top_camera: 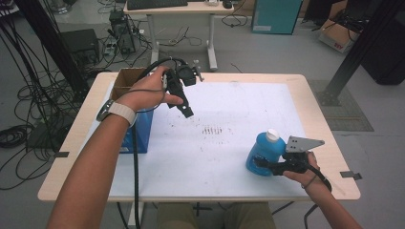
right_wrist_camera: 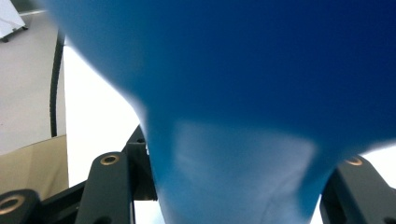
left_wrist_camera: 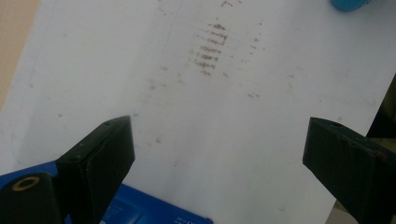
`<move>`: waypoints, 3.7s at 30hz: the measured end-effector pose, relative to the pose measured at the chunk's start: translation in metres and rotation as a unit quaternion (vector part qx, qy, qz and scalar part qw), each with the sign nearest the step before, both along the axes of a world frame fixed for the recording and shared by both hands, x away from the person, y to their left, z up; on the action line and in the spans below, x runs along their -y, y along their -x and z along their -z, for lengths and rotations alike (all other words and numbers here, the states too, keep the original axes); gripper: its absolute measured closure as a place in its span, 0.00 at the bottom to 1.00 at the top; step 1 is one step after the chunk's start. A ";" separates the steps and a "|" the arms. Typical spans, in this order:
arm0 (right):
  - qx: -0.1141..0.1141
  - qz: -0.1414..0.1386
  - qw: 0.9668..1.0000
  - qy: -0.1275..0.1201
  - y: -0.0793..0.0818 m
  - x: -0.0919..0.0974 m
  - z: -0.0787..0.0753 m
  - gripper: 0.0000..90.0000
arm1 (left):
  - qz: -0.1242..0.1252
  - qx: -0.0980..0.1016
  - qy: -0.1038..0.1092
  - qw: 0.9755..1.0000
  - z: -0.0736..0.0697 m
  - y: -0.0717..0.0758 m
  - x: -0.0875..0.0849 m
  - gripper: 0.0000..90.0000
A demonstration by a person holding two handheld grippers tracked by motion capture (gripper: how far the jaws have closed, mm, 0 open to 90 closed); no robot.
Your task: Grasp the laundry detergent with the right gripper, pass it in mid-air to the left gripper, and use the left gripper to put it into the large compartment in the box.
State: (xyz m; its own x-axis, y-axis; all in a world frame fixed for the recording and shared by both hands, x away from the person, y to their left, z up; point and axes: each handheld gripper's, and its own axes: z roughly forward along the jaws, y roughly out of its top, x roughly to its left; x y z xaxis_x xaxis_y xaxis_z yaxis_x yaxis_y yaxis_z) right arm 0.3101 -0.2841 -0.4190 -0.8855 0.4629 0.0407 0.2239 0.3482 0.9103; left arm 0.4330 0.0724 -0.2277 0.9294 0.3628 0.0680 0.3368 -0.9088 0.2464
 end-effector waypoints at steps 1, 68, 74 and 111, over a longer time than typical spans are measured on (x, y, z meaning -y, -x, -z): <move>0.000 0.000 1.000 0.001 0.000 0.000 0.000 0.46 | 0.002 0.001 0.000 1.000 0.000 0.000 0.000 0.10; -0.002 -0.003 1.000 -0.001 -0.001 0.000 0.000 0.46 | -0.005 -0.003 0.005 1.000 0.002 0.000 -0.001 0.10; -0.002 -0.003 1.000 -0.001 -0.001 0.000 0.000 0.46 | -0.003 -0.003 0.004 1.000 0.002 0.001 0.000 0.10; -0.019 -0.022 1.000 0.001 -0.009 -0.001 -0.011 0.47 | 0.025 0.014 0.025 0.999 -0.017 0.029 0.003 0.09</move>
